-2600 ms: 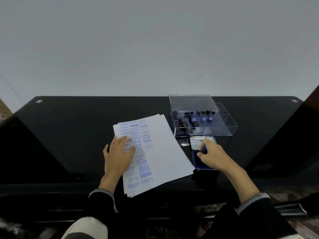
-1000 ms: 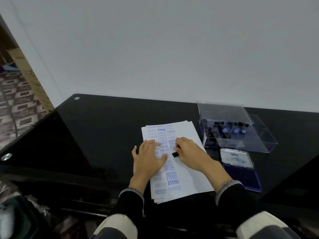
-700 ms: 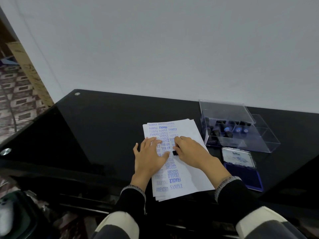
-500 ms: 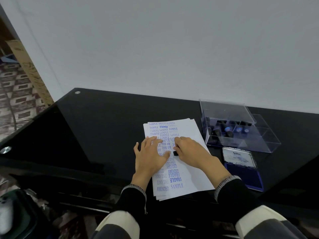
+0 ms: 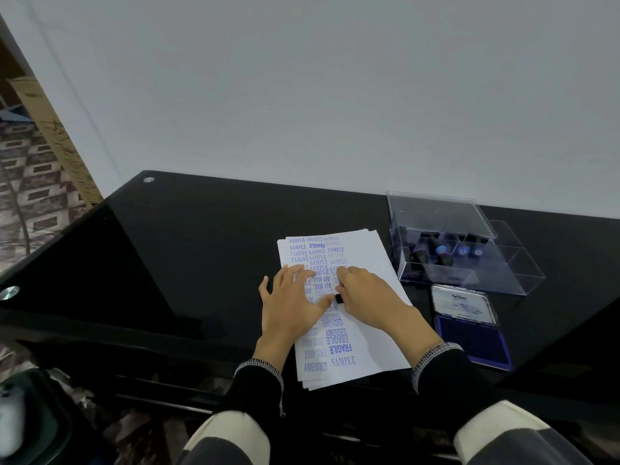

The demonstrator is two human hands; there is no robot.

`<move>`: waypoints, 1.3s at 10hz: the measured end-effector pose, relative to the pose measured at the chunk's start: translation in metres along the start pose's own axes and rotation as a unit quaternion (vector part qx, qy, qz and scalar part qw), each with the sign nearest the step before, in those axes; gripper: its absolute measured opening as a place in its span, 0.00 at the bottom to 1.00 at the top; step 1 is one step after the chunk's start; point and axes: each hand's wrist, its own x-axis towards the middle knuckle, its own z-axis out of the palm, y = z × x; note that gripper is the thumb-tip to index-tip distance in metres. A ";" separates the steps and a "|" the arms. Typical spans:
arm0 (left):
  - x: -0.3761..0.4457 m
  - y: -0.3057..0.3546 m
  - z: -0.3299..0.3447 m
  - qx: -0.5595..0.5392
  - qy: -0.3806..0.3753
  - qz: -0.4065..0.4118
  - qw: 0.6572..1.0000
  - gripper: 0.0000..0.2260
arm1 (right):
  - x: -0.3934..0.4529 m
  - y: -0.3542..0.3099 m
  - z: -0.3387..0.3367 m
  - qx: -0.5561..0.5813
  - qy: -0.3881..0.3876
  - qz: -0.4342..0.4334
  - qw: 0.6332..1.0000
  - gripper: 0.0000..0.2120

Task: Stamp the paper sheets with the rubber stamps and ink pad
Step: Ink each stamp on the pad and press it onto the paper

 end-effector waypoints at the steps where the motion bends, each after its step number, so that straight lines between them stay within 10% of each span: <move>1: 0.000 0.001 0.000 -0.002 0.000 0.001 1.000 0.27 | 0.000 0.000 0.002 0.001 0.007 0.002 1.000 0.07; 13: -0.002 -0.001 0.004 -0.041 0.034 -0.007 0.999 0.17 | 0.006 -0.002 -0.001 0.042 -0.006 0.011 0.999 0.06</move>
